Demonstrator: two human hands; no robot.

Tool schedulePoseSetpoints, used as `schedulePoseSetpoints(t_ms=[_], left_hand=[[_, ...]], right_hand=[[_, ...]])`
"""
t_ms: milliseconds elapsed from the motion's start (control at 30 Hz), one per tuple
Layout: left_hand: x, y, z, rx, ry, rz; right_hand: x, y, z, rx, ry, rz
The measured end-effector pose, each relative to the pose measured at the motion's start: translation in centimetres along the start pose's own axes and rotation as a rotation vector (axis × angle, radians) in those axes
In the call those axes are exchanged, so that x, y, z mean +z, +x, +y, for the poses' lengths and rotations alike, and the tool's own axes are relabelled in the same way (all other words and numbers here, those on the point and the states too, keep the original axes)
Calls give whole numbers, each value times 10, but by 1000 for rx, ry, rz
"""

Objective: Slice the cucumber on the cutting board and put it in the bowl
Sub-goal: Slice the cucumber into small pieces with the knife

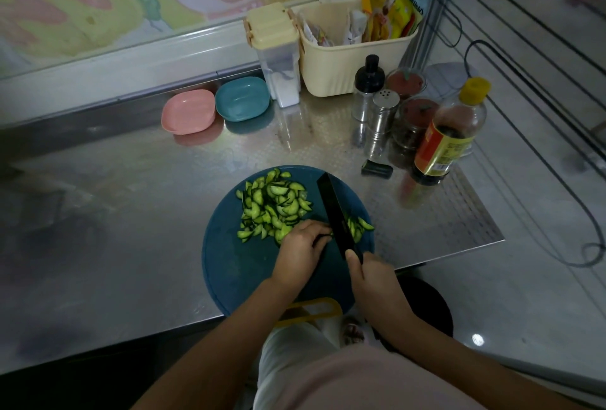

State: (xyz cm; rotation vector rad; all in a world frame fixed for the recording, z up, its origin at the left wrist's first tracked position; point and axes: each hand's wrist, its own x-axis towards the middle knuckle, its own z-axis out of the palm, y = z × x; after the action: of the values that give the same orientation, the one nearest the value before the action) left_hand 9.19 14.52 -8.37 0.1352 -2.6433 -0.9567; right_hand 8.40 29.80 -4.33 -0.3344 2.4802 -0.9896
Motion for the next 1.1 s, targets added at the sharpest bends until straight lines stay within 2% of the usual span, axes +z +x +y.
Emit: schedulePoseSetpoints(t_ms=[300, 567, 700, 1100], left_hand=[[2, -1, -3, 23, 29, 7], [2, -3, -3, 37, 10, 6], [3, -4, -4, 31, -1, 28], [2, -2, -4, 31, -12, 36]], right_hand=[[5, 6, -4, -30, -87, 12], [8, 9, 1, -8, -36, 26], [6, 7, 4, 23, 68, 15], [0, 1, 2, -33, 17, -7]])
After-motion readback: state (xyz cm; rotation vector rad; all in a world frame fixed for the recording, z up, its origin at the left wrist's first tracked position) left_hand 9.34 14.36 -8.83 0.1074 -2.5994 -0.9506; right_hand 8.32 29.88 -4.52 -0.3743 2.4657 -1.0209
